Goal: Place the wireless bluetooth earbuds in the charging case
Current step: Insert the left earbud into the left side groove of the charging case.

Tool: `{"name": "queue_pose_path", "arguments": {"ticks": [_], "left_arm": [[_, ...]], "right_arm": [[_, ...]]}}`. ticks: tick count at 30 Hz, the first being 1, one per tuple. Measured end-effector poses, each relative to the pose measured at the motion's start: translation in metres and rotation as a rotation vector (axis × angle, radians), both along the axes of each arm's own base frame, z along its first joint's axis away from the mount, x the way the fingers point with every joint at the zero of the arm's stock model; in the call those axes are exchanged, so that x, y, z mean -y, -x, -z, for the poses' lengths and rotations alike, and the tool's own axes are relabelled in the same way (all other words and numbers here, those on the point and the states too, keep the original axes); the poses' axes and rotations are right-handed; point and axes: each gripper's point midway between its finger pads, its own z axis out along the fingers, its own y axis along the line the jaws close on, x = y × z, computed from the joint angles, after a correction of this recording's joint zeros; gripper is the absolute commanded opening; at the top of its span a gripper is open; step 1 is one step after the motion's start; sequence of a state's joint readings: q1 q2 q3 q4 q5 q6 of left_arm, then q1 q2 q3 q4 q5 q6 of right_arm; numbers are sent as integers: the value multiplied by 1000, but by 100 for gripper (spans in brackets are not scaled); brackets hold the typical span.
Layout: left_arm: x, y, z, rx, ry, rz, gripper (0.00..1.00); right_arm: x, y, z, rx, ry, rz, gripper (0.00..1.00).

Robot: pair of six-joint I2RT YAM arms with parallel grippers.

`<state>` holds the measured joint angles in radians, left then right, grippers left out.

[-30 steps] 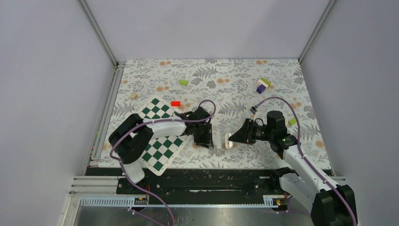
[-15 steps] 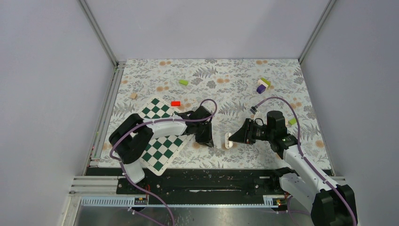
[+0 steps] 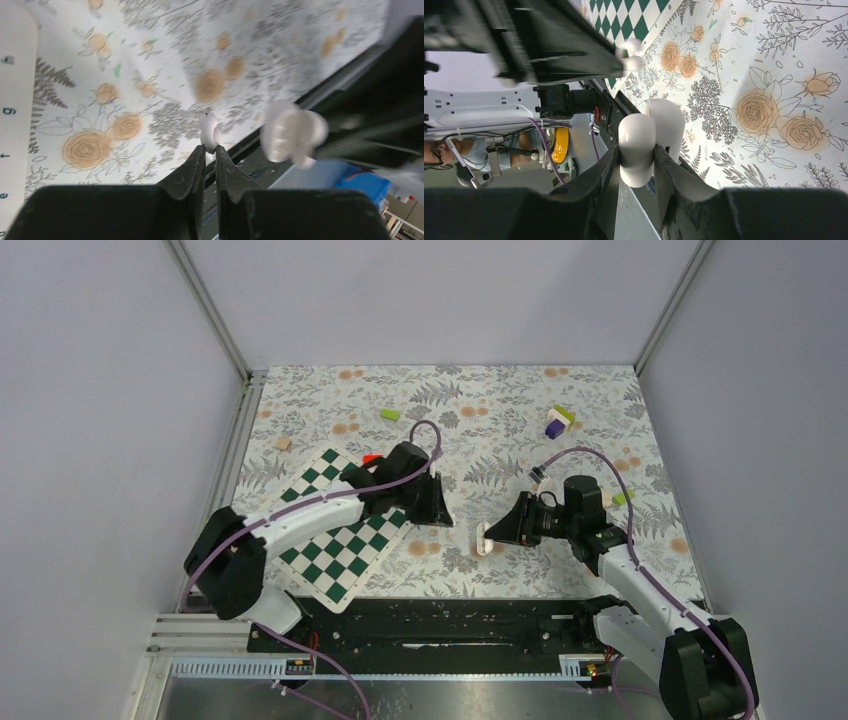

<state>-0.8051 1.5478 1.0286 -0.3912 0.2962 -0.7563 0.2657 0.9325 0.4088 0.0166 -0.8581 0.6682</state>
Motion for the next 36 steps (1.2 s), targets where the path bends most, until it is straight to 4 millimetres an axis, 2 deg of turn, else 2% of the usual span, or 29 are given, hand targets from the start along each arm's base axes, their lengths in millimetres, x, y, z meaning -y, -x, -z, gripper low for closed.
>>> {"name": "queue_pose_path", "arguments": {"ticks": [3,5,8,11,17,24,36], "left_arm": [[7,-5,-39,76,102,5,0],[13,-6,-58,110,157,16,0],[22,-7,-73,134,202,32,0],[28,-3,-76,129,226,47,0],[37,4,-65,91,226,77,0],[39,7,-61,72,226,89,0],[50,11,-63,69,235,128,0]], "right_arm": [[-1,-2,4,-20,-6,7,0],[-2,-3,4,-24,-12,13,0],[-3,-6,1,-26,-28,24,0],[-5,-8,-1,-28,-58,42,0],[-7,-11,-5,-53,-103,71,0],[-8,-14,-16,-36,-136,83,0],[-10,-15,-20,-33,-154,86,0]]}}
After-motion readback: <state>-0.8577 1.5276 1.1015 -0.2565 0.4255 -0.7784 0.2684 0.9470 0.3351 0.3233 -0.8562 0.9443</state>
